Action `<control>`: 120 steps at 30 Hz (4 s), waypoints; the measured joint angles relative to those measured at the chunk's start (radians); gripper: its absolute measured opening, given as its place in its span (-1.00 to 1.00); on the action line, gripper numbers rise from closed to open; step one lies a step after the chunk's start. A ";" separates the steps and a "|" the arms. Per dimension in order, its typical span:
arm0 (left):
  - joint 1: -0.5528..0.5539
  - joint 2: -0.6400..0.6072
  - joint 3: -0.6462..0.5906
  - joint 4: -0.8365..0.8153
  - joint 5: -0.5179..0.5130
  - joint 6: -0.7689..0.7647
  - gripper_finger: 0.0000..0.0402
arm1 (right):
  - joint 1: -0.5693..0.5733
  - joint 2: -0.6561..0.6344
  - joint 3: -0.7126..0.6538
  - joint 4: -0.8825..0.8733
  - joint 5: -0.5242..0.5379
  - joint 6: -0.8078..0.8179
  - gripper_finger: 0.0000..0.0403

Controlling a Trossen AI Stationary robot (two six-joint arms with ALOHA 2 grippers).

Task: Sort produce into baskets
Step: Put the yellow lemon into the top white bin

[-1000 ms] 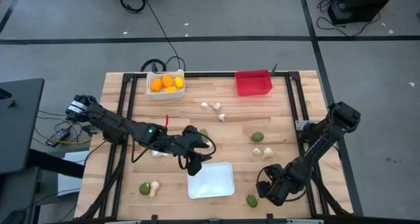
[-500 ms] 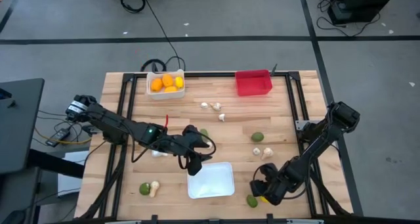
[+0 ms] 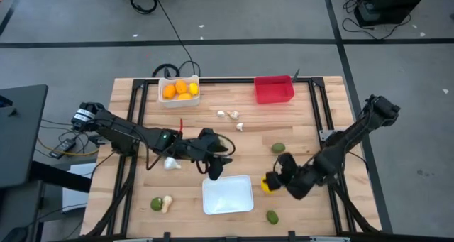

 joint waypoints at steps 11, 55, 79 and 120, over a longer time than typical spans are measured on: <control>0.084 0.000 0.000 0.188 0.026 0.017 0.40 | -0.189 -0.160 0.000 0.028 0.073 -0.509 -0.04; 0.241 -0.001 0.001 0.505 0.131 0.915 0.96 | -0.563 -0.263 0.001 0.574 -0.092 -1.165 -0.04; 0.254 0.026 0.001 0.552 0.007 1.043 0.71 | -0.604 -0.181 0.002 0.743 -0.144 -1.101 -0.03; 0.996 0.011 -0.063 -0.309 0.130 0.092 0.50 | -0.976 -0.227 0.000 0.121 -0.377 -1.091 0.29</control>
